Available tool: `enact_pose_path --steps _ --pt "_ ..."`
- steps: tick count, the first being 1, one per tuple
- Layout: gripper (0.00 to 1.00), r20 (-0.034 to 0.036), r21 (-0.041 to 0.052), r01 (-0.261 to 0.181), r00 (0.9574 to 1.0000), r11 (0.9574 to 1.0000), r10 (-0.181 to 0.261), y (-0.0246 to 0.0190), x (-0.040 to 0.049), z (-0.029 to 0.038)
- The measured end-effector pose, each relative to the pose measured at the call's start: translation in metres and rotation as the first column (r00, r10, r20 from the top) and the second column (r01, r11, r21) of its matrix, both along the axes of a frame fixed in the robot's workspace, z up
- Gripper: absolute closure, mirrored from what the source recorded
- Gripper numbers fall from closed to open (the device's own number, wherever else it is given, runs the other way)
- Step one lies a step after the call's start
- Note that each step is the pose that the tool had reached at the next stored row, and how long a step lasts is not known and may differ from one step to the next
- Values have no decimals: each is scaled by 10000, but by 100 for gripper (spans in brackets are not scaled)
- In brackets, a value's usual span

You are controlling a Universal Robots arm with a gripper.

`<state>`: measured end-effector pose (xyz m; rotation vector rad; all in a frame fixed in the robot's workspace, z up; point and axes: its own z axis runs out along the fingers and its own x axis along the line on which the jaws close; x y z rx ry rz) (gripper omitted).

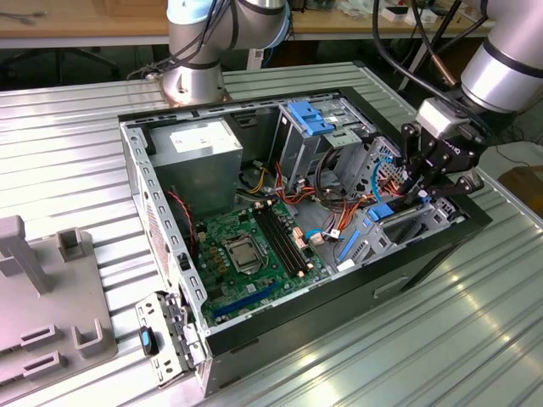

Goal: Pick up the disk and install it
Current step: 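Insert the first disk wire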

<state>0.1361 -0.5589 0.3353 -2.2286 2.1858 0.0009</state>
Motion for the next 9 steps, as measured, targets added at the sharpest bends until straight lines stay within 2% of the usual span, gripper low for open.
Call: enact_pose_path --steps 2,4,6,7,9 --pt "76 0 2 0 10000 10000 0 0 0 45" --pt "76 0 -2 0 10000 10000 0 -1 0 130" --pt "78 0 2 0 10000 10000 0 0 0 130" --pt "85 0 -1 1 10000 10000 -1 0 0 133" --pt "85 0 -2 0 10000 10000 0 0 0 133"
